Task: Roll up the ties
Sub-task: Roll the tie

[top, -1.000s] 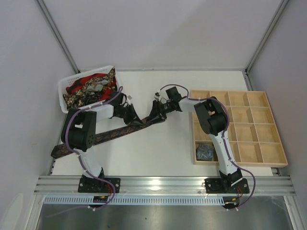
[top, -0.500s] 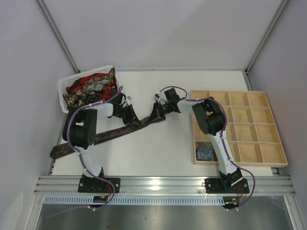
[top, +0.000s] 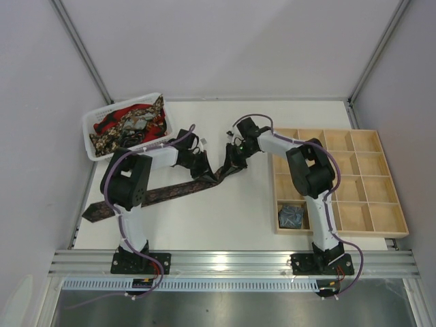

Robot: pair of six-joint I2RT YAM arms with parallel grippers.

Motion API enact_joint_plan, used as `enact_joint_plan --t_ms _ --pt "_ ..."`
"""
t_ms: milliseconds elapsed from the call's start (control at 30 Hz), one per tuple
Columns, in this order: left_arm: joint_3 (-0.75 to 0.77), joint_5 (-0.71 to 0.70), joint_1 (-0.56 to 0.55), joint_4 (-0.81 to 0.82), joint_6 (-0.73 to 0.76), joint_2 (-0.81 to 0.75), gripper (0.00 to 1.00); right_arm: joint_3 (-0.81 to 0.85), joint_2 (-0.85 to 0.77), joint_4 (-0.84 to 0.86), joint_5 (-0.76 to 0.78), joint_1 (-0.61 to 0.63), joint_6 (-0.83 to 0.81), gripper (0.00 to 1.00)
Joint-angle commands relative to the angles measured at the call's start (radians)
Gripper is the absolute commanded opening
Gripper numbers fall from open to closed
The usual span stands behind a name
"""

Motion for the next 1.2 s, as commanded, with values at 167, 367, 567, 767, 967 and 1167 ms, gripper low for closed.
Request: enact_joint_plan --t_ms 167,367,567,767,967,1167 --pt "0.129 0.02 -0.123 0.054 -0.103 0.107 0.02 -0.031 -0.169 -0.263 0.298 -0.021 -0.16 0.0" --pt "0.177 0.015 -0.157 0.061 -0.136 0.137 0.02 -0.048 -0.24 -0.318 0.423 -0.004 -0.185 0.0" --pt "0.126 -0.026 -0.157 0.034 -0.11 0.101 0.03 -0.011 -0.229 -0.367 0.57 0.066 -0.177 0.0" --pt "0.072 -0.051 -0.155 0.047 -0.119 0.07 0.04 0.003 -0.226 -0.37 0.682 0.136 -0.122 0.0" --pt "0.054 -0.085 -0.152 0.038 -0.116 0.025 0.05 0.014 -0.251 -0.359 0.699 0.163 -0.076 0.0" --pt "0.035 -0.086 -0.152 0.04 -0.113 -0.018 0.07 0.035 -0.26 -0.347 0.687 0.183 -0.018 0.0"
